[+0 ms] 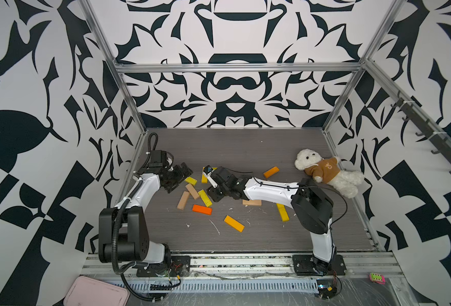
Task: Assemble the number 8 with building blocks
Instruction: Assemble the building block at the center of the board, then adjust the building block at the center of the board.
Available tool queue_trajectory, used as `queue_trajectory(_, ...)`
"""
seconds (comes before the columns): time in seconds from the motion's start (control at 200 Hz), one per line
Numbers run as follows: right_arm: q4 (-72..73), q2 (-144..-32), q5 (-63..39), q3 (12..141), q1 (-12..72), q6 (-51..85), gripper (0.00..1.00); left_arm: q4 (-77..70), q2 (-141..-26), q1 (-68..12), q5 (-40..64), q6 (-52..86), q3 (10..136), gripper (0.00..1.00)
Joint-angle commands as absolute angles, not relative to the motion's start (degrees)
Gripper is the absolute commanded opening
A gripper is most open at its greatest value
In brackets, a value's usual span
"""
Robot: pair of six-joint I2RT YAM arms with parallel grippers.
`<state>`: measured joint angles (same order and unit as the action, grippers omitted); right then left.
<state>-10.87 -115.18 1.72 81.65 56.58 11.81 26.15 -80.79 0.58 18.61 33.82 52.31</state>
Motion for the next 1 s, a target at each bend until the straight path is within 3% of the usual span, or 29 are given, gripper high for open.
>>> queue_trajectory(0.0,-12.21,-116.67,2.28,85.24,57.88,11.44,0.53,26.03,-77.07,1.44,20.04,34.98,50.04,0.99)
queue_trajectory(0.595,-16.67,-124.45,4.13,92.55,60.2,10.15,0.42,24.43,-73.5,4.69,21.44,34.91,45.46,0.99)
queue_trajectory(0.995,-15.04,-117.7,3.67,82.93,58.45,5.74,0.3,23.21,-73.95,4.66,23.33,32.73,45.53,0.99)
